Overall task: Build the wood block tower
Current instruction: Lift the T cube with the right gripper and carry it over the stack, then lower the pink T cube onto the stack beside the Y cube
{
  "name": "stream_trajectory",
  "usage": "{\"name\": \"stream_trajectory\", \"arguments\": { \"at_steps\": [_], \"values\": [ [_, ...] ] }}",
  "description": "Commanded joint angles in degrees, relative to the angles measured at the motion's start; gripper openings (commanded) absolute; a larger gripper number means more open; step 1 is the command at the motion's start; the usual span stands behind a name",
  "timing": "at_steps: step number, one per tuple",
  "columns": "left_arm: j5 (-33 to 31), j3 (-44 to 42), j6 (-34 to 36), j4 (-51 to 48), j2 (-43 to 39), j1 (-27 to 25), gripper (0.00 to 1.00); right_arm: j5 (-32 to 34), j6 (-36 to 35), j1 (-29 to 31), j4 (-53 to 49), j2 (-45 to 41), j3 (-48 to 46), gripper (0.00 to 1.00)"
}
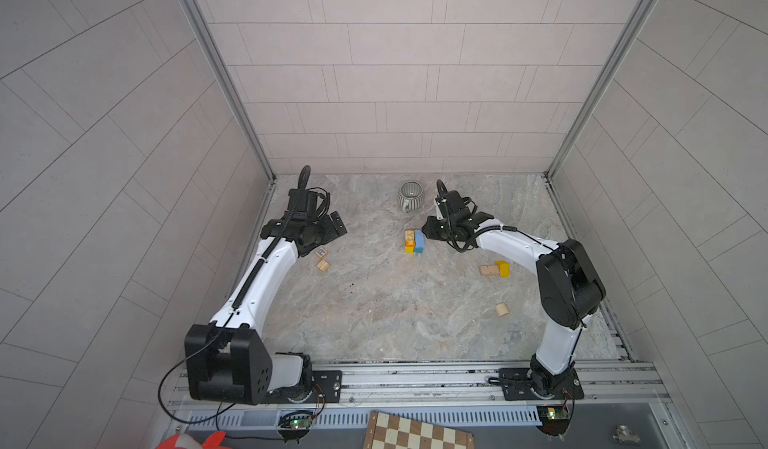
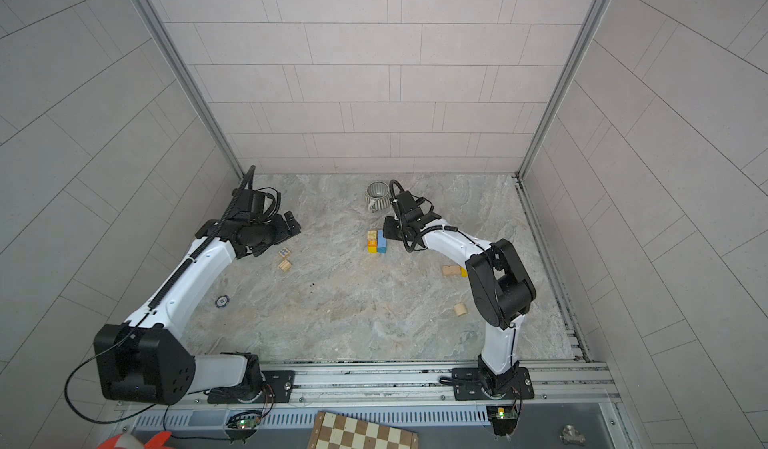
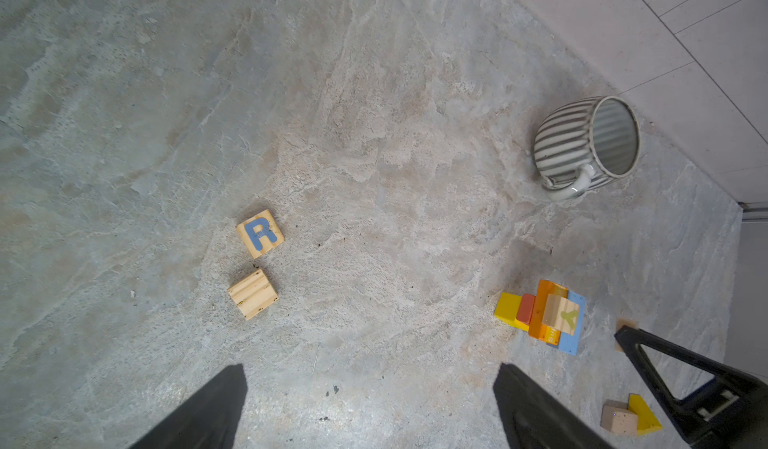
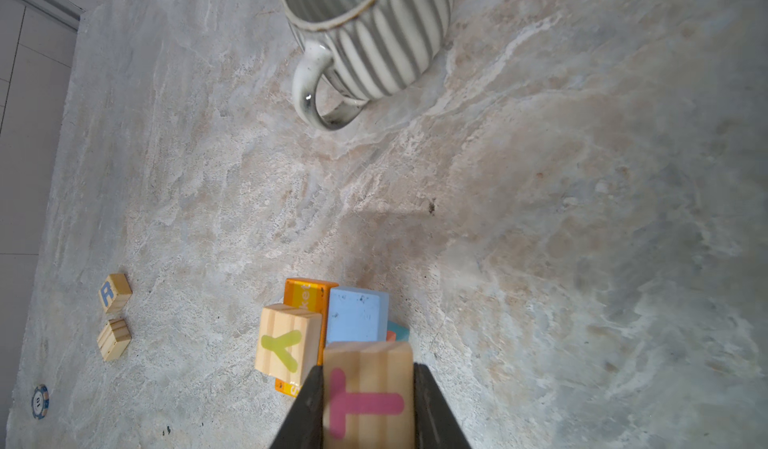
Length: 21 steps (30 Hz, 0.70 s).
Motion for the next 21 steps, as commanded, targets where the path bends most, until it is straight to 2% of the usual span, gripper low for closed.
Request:
{"name": "stream_trajectory", "arguments": {
  "at_steps": [1,21],
  "values": [
    [0.7,-0.85,-0.27,0.51,-1.54,0.49,1.0,-0.43,3.5,-0.08,2.93,0.27,-1.23,0.22],
    [1.15,-1.34,-0.36,0.82,-2.57,0.57,1.0,-0.35,5.46,1.58,6.37,0.99,-2.45,0.24]
  ]
}}
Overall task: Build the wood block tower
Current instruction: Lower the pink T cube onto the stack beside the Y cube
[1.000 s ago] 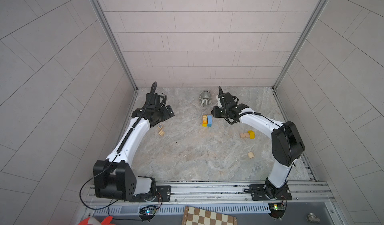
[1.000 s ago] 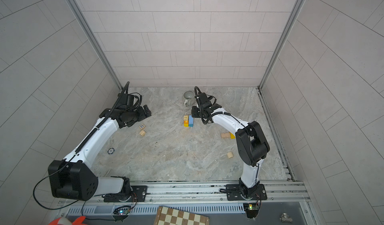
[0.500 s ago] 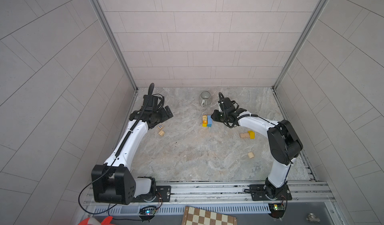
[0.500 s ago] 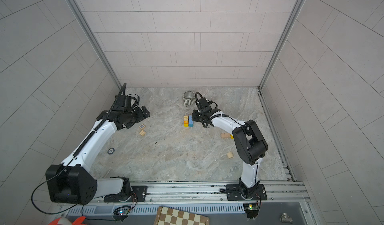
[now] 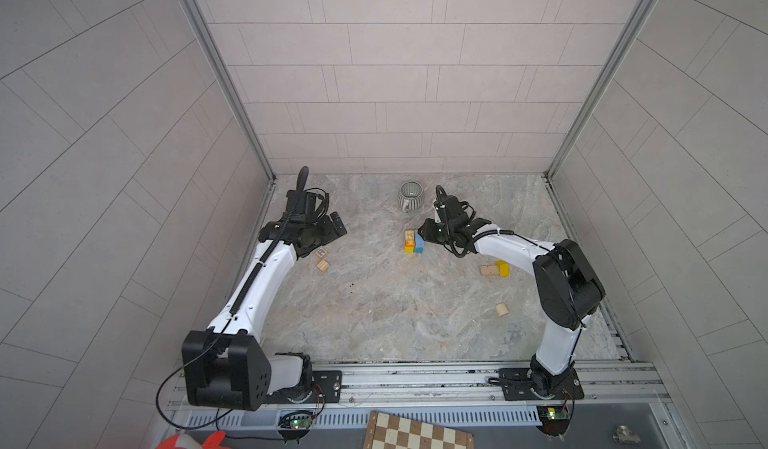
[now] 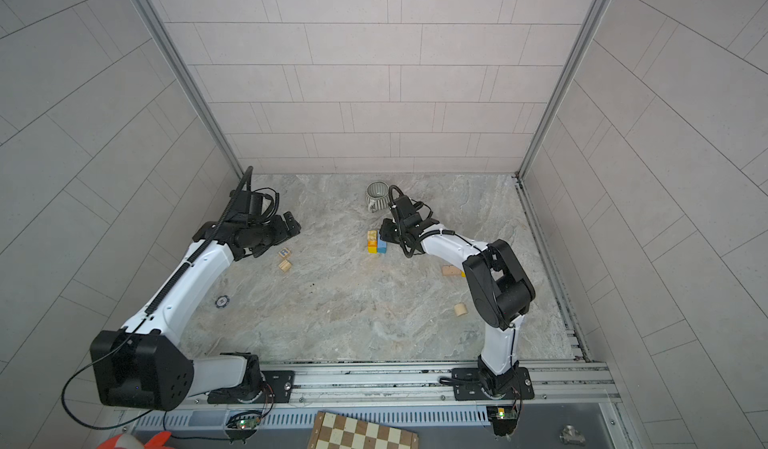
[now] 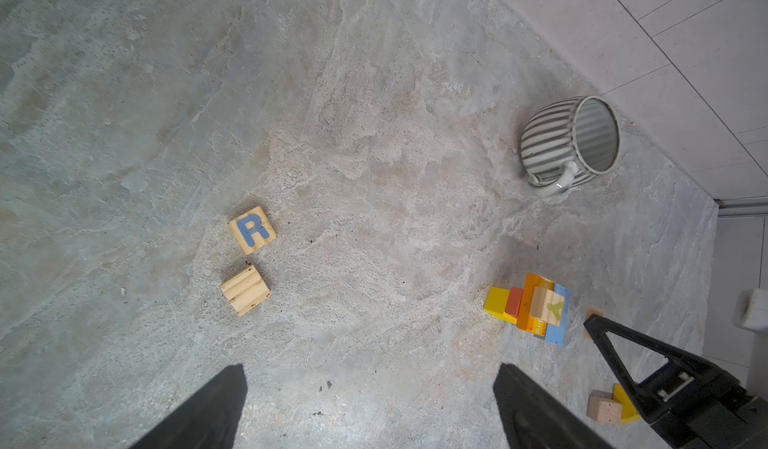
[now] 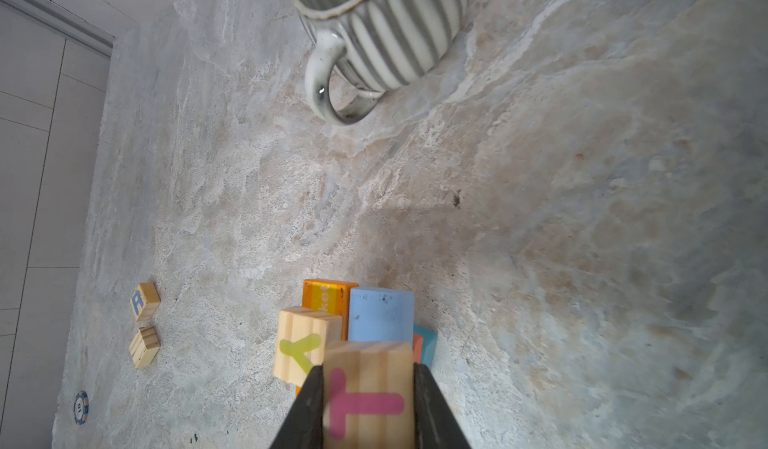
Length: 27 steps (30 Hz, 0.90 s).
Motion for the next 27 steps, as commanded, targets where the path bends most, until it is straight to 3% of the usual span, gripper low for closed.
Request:
{"name": "stream_trajectory", "arguments": {
  "at_steps": [1,27],
  "values": [
    [-0.02,-0.59,-0.27,0.61,-1.37,0.28,1.0,0.48,1.42,0.45,0.32,0.98,0.13,0.24],
    [0.05,-1.16,-0.45,0.93,-2.07,0.53,1.0,-0.31,1.51,1.15,0.32,2.39,1.45,0.35]
  ]
}}
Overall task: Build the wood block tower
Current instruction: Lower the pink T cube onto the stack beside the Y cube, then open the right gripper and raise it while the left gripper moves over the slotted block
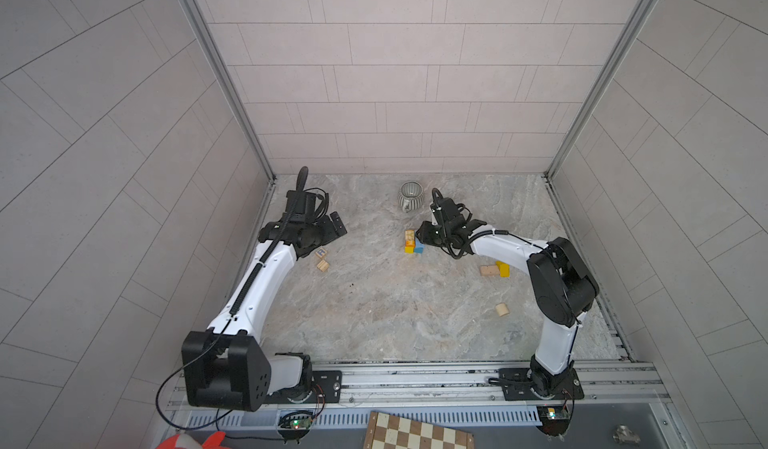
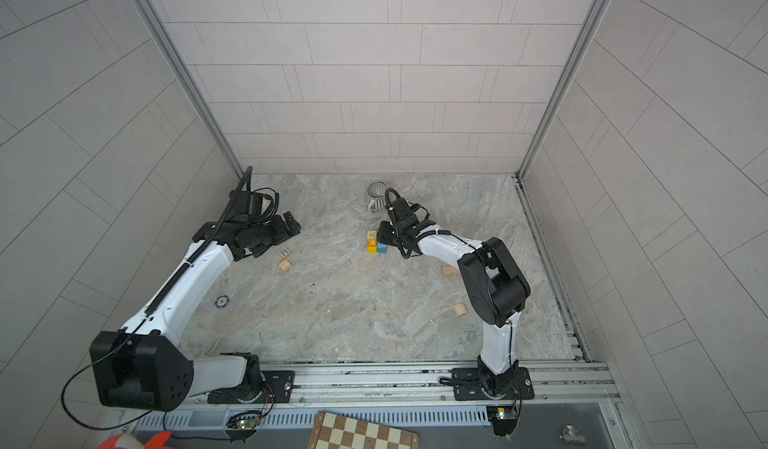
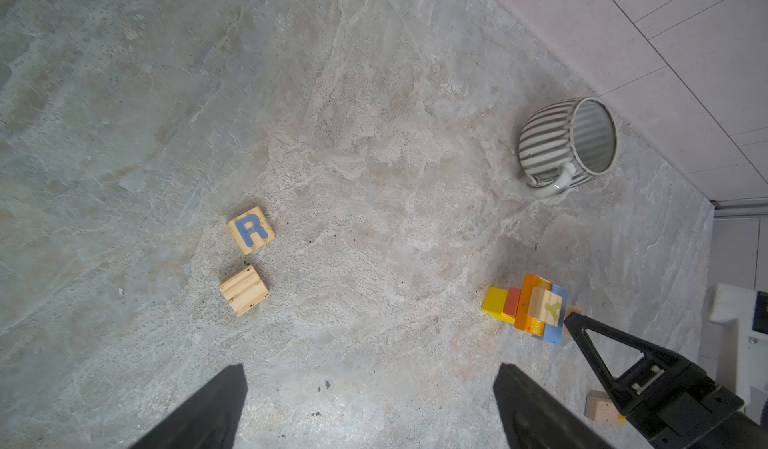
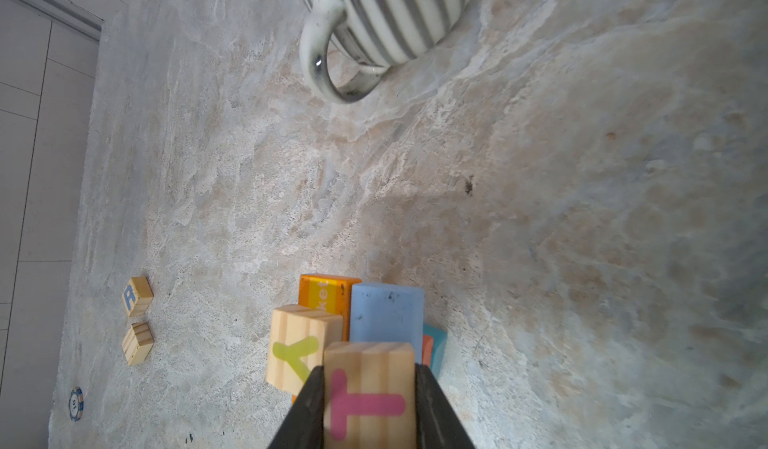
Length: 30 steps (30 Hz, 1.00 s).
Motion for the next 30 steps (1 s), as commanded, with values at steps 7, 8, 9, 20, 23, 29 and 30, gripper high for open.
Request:
{"name": "stream_trajectory", "arguments": {
  "at_steps": [7,8,9,20,23,29,30],
  "values": [
    [-0.04,-1.08,-0.36,0.95,-2.11,0.47,1.0,0.28,0.72,0.35,-0.17,0.64,1.37,0.41],
    [-0.02,-1.18,-0.36,0.88,-2.17,0.46,1.0,0.24,0.77,0.4,-0.18,0.75,1.46,0.41],
    [-0.06,-1.22,-0.36,0.87,-2.2,0.43,1.0,0.23,0.68,0.4,-0.29,0.85,1.56,0.41],
    [-0.19,-1.21,-0.36,0.95,-1.66,0.98,1.0,0.25,0.2,0.34,-0.88,0.08,2.17,0.42],
    [0.13,-1.06,0.33,0.87,-1.23,1.0,1.0,0.14,-0.84,0.19,-1.0,-0.9,1.93,0.44],
    [-3.24,-0.13,1.39,-1.1,-0.53,0.83,1.0,0.83,-7.63,-0.02,0.73,-6.93,-1.64,0.59],
    [-3.47,-0.07,1.49,-1.28,-0.48,0.83,1.0,1.02,-8.45,-0.14,1.44,-8.17,-2.73,0.62]
  ]
}}
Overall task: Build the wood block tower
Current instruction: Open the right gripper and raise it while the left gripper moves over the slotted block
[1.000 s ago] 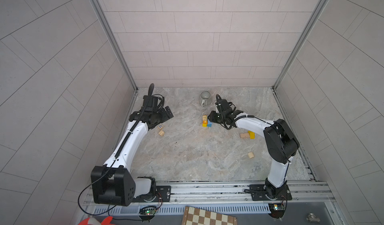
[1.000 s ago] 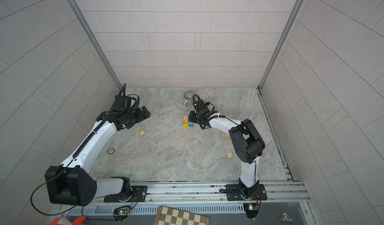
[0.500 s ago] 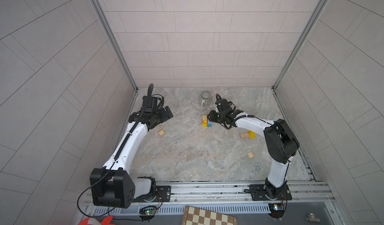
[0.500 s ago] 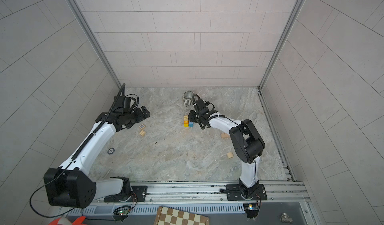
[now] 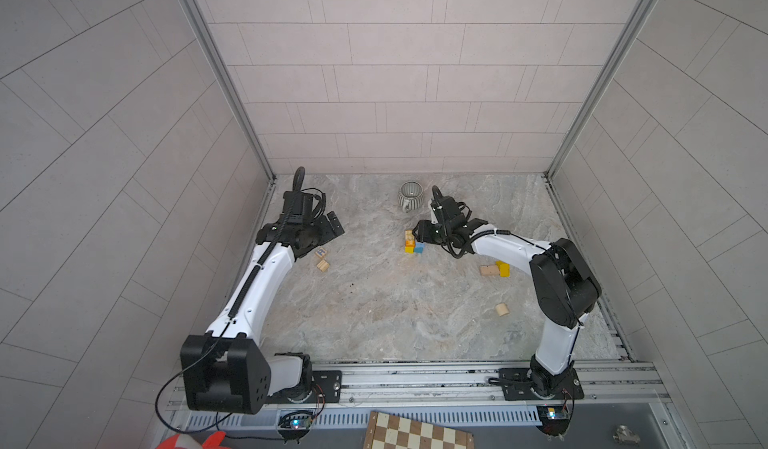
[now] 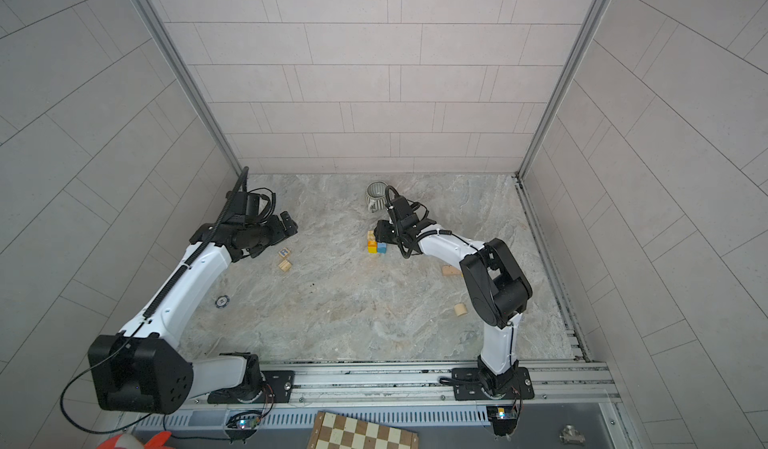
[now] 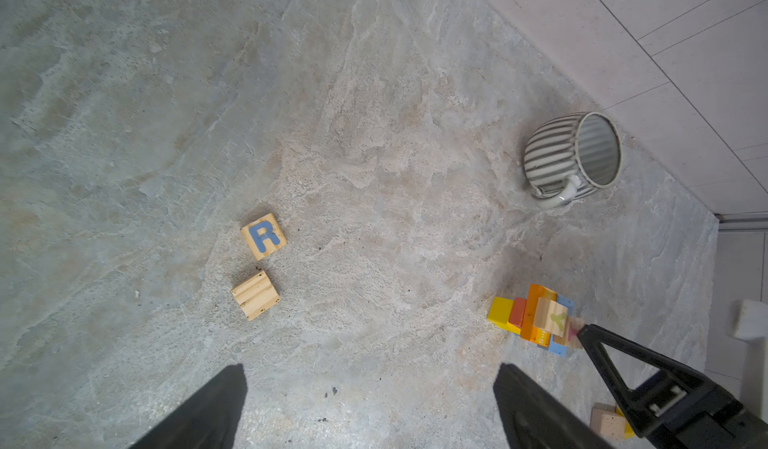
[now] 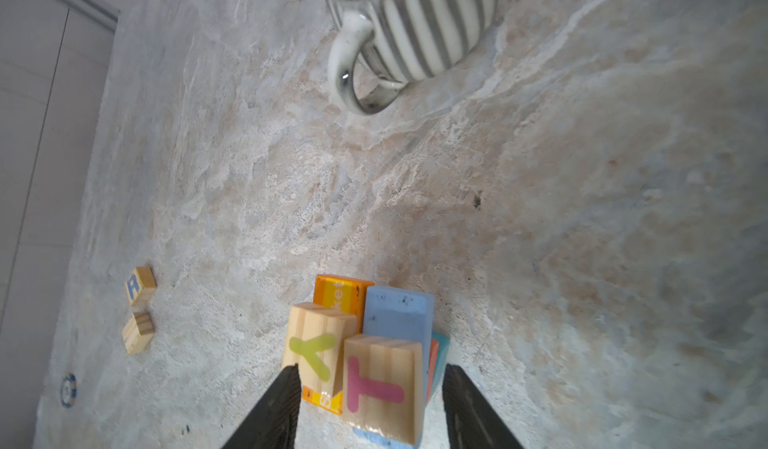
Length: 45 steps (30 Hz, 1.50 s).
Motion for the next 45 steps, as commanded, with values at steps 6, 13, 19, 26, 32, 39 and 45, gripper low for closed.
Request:
{"name": "stream_trajectory", "arguments": {
  "at_steps": [6,13,19,26,32,39,45],
  "values": [
    [-3.78,2.31,1.97,-3.32,1.3,0.03,1.0,7.42,-10.31,-0.34,2.28,-14.31,-7.23,0.97],
    [-7.56,4.52,3.33,-6.59,2.52,0.01,1.0,8.68,-7.54,-5.39,5.09,-21.71,-12.75,0.99],
    [-9.34,5.0,3.82,-8.04,3.24,0.02,1.0,11.7,-3.31,-9.09,2.19,-24.08,-14.34,0.99],
    [-11.79,5.11,4.17,-8.97,4.86,0.0,1.0,11.07,-14.06,-8.3,1.6,-31.03,-16.51,0.99],
    [-12.34,7.07,4.19,-10.9,8.59,0.02,1.0,15.91,-15.48,-8.27,-6.38,-26.74,-12.63,0.99],
    [-11.9,10.96,5.94,-14.72,16.35,0.07,0.95,14.52,-14.32,-8.38,-6.54,-22.97,-12.59,0.9],
    [-12.47,11.87,7.58,-16.07,22.31,0.22,0.84,14.29,-12.74,-8.99,-8.94,-20.96,-11.25,0.87]
  ]
}}
